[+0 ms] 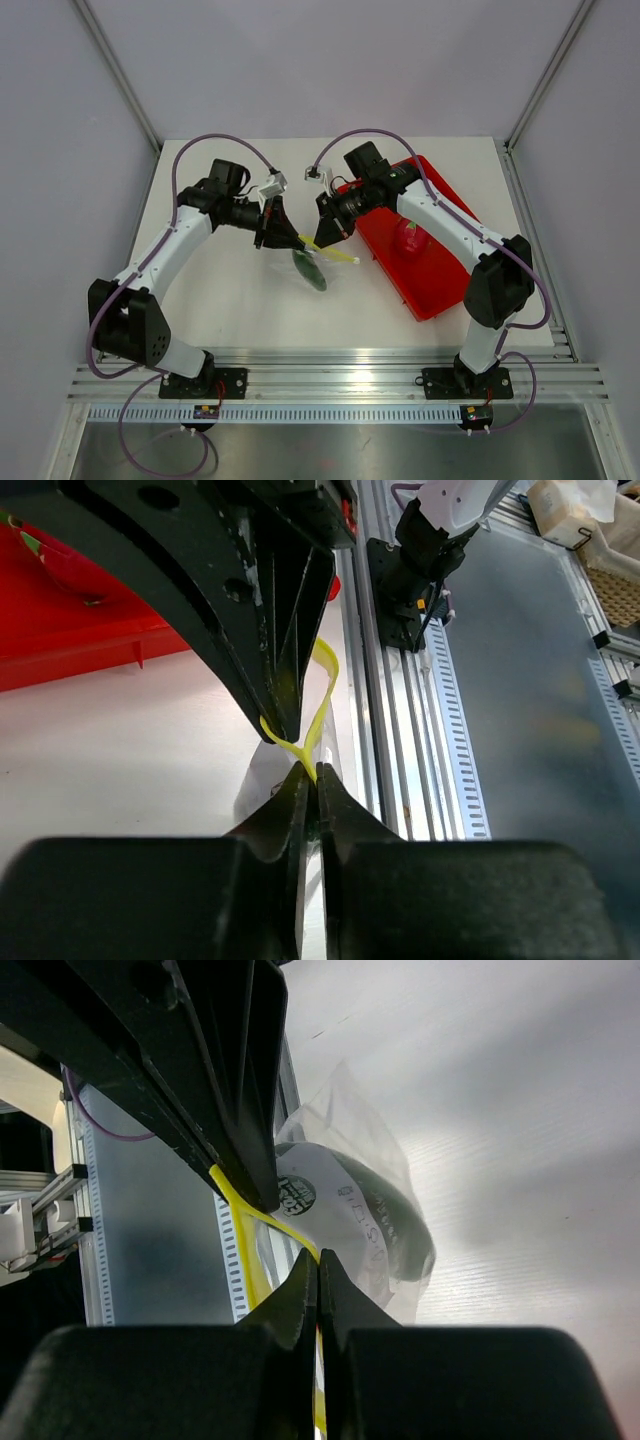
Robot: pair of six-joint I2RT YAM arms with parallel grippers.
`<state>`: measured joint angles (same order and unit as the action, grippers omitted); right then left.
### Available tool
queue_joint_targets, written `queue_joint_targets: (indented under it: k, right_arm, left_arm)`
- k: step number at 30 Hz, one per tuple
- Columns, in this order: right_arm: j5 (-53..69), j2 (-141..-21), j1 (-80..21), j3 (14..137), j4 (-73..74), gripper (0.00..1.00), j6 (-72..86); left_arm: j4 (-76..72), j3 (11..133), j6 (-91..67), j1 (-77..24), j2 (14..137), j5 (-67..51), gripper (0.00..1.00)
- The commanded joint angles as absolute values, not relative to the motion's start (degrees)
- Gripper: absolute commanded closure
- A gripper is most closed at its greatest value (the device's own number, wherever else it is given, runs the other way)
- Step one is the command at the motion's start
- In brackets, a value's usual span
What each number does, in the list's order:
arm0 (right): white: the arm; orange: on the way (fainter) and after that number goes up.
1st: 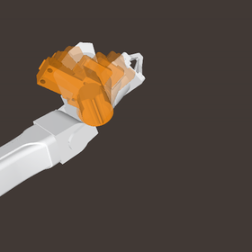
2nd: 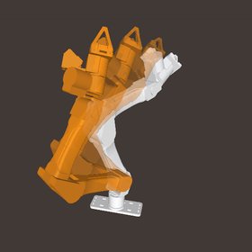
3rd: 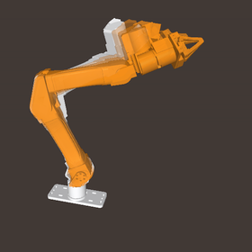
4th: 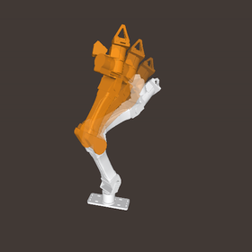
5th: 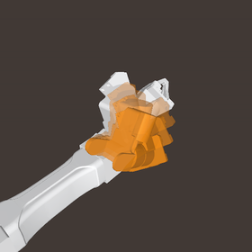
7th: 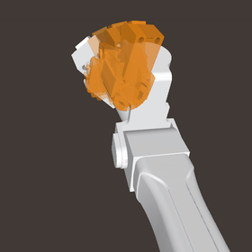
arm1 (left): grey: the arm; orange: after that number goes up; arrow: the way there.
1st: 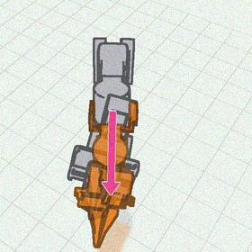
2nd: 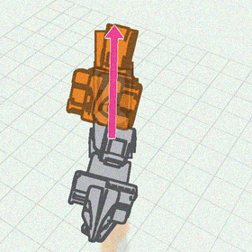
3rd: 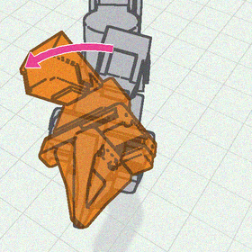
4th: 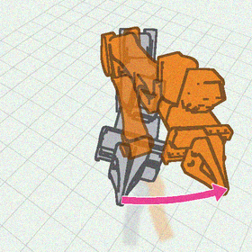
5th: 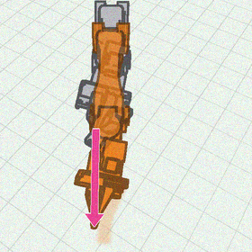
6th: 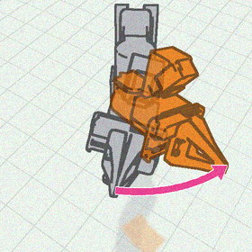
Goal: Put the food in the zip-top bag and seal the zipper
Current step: Zip the zipper food storage bag at the center of the board.
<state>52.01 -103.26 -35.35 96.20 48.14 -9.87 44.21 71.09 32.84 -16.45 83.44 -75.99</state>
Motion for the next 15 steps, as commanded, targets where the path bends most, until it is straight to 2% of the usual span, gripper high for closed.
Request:
queue_joint_targets:
  k: [1, 2, 5, 6, 9, 12, 15]
  right_arm:
    - [51.07, -102.57, -34.89, 98.17, 47.73, 1.0, -9.84]
    - [50.63, -102.31, -34.89, 98.0, 47.55, 1.0, -9.67]
    - [47.91, -100.99, -34.72, 97.56, 46.32, 0.75, -8.0]
    - [46.25, -100.38, -34.37, 97.3, 45.36, 0.58, -6.95]
    - [42.64, -96.34, -33.23, 94.84, 41.32, 0.44, -3.44]
    - [38.43, -90.89, -30.51, 91.5, 37.54, 0.39, -0.36]
    - [32.72, -83.78, -27.87, 85.8, 32.29, 0.39, 3.07]
  left_arm:
    - [50.88, 75.49, 40.33, -16.44, 85.16, -80.86, 1.0]
    - [51.67, 75.93, 41.39, -16.44, 85.6, -80.95, 1.0]
    - [53.08, 76.9, 41.49, -16.44, 86.4, -81.04, 1.0]
    - [52.91, 76.99, 41.31, -16.44, 86.48, -80.77, 1.0]
    - [53.0, 77.17, 40.96, -16.44, 86.49, -80.51, 1.0]
    - [52.39, 77.34, 39.99, -16.35, 86.31, -80.42, 1.0]
    - [51.77, 77.87, 38.67, -16.26, 86.13, -80.33, 1.0]
